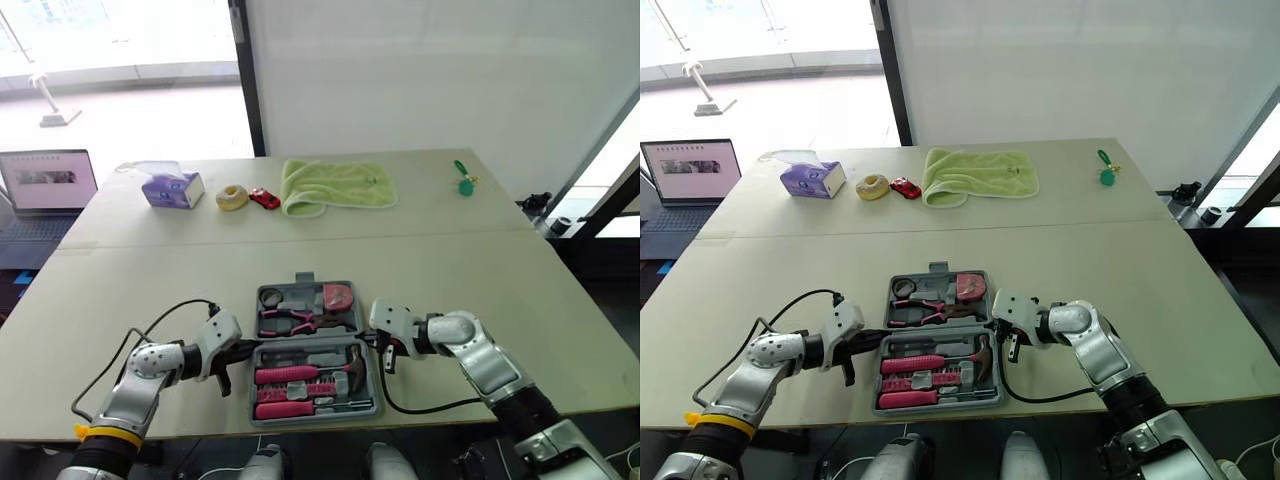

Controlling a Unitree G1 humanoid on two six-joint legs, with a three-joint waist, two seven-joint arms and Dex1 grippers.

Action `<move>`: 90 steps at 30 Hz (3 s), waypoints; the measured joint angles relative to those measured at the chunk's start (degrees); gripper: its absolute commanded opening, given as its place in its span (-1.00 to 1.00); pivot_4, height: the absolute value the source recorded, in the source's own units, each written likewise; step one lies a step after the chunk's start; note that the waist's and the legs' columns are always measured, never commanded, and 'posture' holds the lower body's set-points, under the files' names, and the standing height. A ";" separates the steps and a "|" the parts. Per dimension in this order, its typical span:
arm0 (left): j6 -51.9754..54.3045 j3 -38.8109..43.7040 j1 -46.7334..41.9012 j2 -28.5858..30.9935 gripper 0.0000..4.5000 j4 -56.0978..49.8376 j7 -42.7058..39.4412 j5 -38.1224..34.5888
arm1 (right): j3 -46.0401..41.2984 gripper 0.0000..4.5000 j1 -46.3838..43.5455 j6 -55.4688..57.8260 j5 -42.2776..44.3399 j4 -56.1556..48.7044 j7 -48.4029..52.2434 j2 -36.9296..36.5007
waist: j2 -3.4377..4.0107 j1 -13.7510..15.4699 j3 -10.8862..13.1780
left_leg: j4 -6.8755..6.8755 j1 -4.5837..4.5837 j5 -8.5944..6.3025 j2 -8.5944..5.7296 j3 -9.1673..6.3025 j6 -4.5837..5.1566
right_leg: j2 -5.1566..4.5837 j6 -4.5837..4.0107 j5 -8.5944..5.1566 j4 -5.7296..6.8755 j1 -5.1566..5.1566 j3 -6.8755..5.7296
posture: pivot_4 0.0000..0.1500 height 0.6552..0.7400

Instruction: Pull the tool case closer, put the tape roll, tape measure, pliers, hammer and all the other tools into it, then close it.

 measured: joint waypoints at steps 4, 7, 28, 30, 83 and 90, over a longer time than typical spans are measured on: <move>-1.04 -0.17 -0.03 -0.27 -0.95 1.29 0.23 -0.09 | -0.03 -1.00 1.58 1.51 -0.50 -2.01 -1.59 0.15 | 0.00 0.08 -0.39 | -0.18 0.12 -0.01 0.02 -0.02 0.00 | 0.00 0.01 0.00 -0.26 0.17 -0.03 | 1.00 1.00; -1.46 -0.22 0.02 -0.29 -0.95 1.68 0.25 -0.15 | 0.00 -1.00 2.17 2.64 -0.77 -3.15 -1.80 0.18 | 0.04 0.11 -0.53 | -0.20 0.12 -0.01 0.02 -0.03 0.00 | 0.00 0.01 0.00 -0.29 0.17 -0.04 | 1.00 1.00; -2.70 -0.21 0.66 1.04 -0.95 1.98 1.41 -0.84 | -0.35 -1.00 3.99 9.47 -0.74 -8.08 -4.23 -0.64 | 0.03 0.12 -0.68 | -0.50 0.14 -0.01 0.04 -0.09 0.00 | 0.00 0.01 0.00 -0.54 0.16 -0.03 | 1.00 1.00; -3.15 0.24 1.44 2.12 -0.95 1.91 1.50 -1.56 | -0.61 -1.00 4.26 9.94 -0.40 -8.75 -4.27 -1.89 | 0.03 0.12 -0.68 | -0.51 0.13 -0.01 0.05 -0.09 0.00 | -0.01 0.01 0.00 -0.55 0.14 -0.03 | 1.00 1.00; 8.97 -9.70 12.90 0.05 -1.00 -20.65 1.86 -8.86 | -32.88 0.99 -25.53 40.44 35.94 39.91 -3.92 16.31 | 0.58 -1.41 -0.22 | -0.64 0.02 0.00 0.04 0.08 0.02 | -0.01 0.00 0.02 -0.63 -0.02 0.10 | 1.00 1.00; 9.40 -0.06 17.82 -0.81 -1.00 -20.83 3.00 -17.35 | -33.91 0.99 -21.87 51.71 43.95 27.00 -0.09 14.96 | 0.58 -1.63 -0.20 | -0.70 -0.23 0.00 0.14 -0.12 0.02 | 0.02 -0.03 0.01 -0.54 -0.40 0.09 | 1.00 1.00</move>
